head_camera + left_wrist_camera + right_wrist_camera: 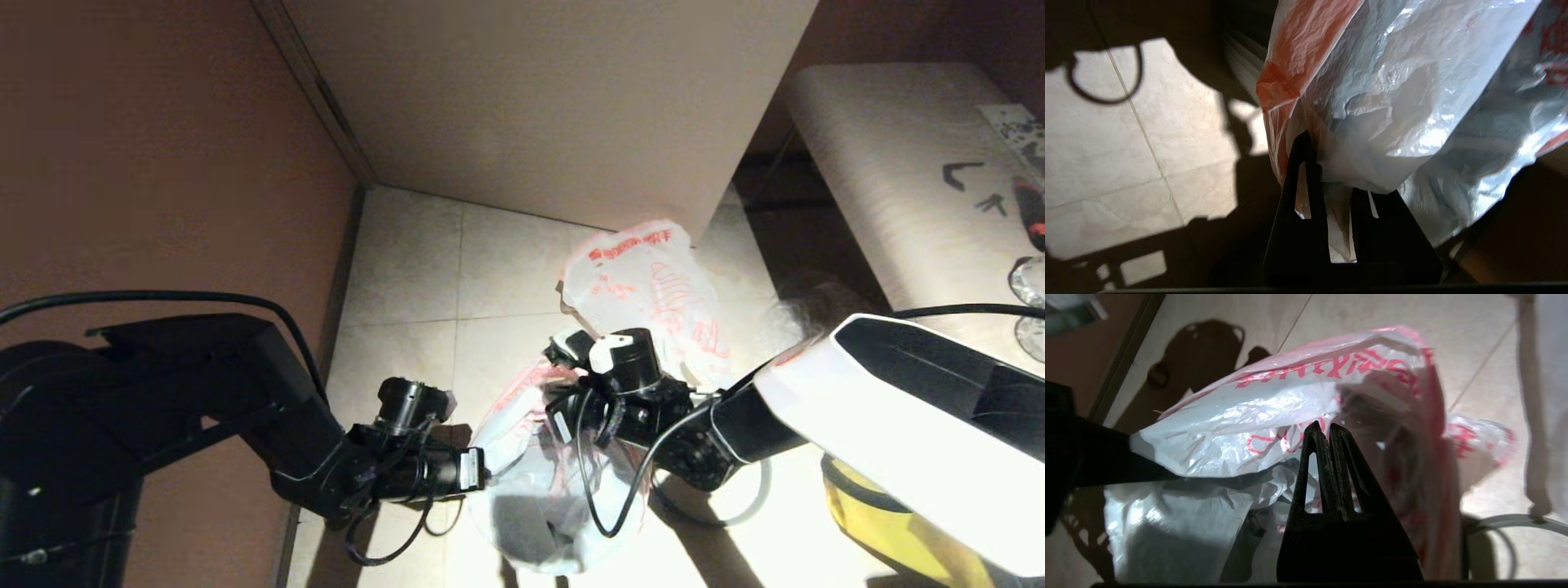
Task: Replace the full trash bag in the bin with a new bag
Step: Put the new garbage bag on the trash can
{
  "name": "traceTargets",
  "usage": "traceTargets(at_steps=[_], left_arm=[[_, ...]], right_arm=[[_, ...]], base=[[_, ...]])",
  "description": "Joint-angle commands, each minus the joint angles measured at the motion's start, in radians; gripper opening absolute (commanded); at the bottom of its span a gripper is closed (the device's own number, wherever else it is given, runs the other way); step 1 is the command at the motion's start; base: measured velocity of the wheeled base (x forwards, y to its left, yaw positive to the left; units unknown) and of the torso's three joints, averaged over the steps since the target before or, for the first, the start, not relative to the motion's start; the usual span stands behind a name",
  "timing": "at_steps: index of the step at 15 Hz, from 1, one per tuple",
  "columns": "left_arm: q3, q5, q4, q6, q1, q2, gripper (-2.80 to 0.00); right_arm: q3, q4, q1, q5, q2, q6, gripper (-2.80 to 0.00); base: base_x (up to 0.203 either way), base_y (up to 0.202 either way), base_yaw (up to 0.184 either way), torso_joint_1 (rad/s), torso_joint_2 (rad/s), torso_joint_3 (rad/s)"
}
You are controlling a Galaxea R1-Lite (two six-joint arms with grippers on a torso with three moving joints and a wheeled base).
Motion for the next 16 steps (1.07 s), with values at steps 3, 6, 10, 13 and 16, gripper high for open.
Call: traceTargets(at_steps=[3, 6, 10, 13, 16], left_arm=[[0.018, 0.05, -0.198, -0.1, 0.042, 0.005, -2.8], [0.044, 0.064, -0.275, -0.116, 0.113, 0.011, -2.8], [0.06, 0.066, -0.277, -0.111, 0.114, 0.011, -2.8], [0.07, 0.066, -0.279, -0.108, 0.114, 0.014, -2.8], [0.07, 0.067, -0.279, -0.09, 0.114, 0.028, -2.8]], right_arm=[[0.199, -0.014, -0.005, -0.033, -0.216, 0.019, -2.8], [0.431, -0.086, -0.034, -0.081, -0.349, 0.022, -2.8], [0.557, -0.118, -0.028, -0.264, -0.441, 0.019, -2.8], [0.556, -0.099, -0.032, -0.279, -0.43, 0.011, -2.8], [0.534, -0.104, -0.024, -0.279, -0.363, 0.001, -2.8]], base=[[0.0, 0.0, 0.0, 0.0, 0.0, 0.0], [0.0, 0.0, 0.0, 0.0, 0.0, 0.0], [0.0, 0.0, 0.0, 0.0, 0.0, 0.0], [0.0, 0.0, 0.0, 0.0, 0.0, 0.0], [0.0, 0.0, 0.0, 0.0, 0.0, 0.0]])
